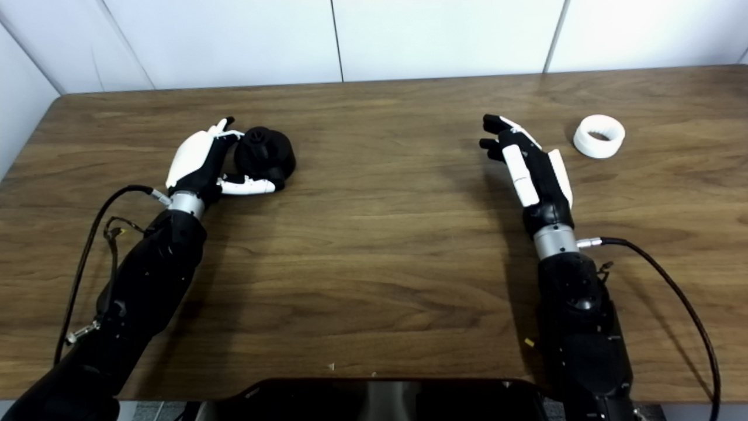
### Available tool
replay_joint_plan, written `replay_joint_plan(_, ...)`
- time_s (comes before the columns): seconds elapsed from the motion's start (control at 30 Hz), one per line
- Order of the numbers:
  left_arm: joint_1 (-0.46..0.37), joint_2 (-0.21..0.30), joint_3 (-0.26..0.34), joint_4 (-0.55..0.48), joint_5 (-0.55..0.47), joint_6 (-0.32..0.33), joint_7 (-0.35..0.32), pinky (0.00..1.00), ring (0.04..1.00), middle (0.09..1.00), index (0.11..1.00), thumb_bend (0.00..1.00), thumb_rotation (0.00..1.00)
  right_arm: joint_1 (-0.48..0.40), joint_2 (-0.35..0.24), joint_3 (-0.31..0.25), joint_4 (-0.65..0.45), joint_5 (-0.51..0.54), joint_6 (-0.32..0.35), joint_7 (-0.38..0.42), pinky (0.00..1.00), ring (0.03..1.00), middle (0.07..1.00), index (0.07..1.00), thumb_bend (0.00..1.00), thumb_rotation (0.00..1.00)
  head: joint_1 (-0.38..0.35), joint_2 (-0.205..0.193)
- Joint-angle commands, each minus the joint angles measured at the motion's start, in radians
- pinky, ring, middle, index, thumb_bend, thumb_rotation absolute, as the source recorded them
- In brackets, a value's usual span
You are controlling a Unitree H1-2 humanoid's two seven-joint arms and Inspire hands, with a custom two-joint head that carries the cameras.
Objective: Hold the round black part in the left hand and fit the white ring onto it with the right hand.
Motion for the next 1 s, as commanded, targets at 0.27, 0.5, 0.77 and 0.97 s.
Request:
replay_joint_plan(0.27,0.003,-0.036,-0.050,-0.062,0.004,-0.039,-0.078,1.00,1.000,1.000,0.671,1.00,0.41,-0.048,-0.011,-0.008,-0.024,0.012,-0.023,0.004,0.80,0.781,0.836,0.805,0.66,0.95,-0.001,0.000)
replay_joint_plan(0.5,0.002,-0.054,-0.052,-0.092,-0.007,-0.048,-0.107,1.00,1.000,1.000,0.666,1.00,0.41,-0.047,-0.014,-0.008,-0.030,0.010,-0.019,0.002,0.81,0.787,0.836,0.806,0.66,0.95,-0.005,0.002)
replay_joint_plan(0.77,0.007,-0.063,-0.066,-0.141,-0.004,-0.049,-0.160,1.00,1.000,1.000,0.660,1.00,0.40,-0.047,-0.013,-0.010,-0.025,0.015,-0.023,0.003,0.82,0.787,0.836,0.806,0.65,0.94,-0.007,0.005)
replay_joint_plan(0.97,0.017,-0.075,-0.079,-0.172,0.004,-0.055,-0.190,1.00,1.000,1.000,0.662,1.00,0.43,-0.046,-0.015,-0.009,-0.028,0.007,-0.017,0.000,0.82,0.791,0.837,0.807,0.66,0.96,-0.012,0.006)
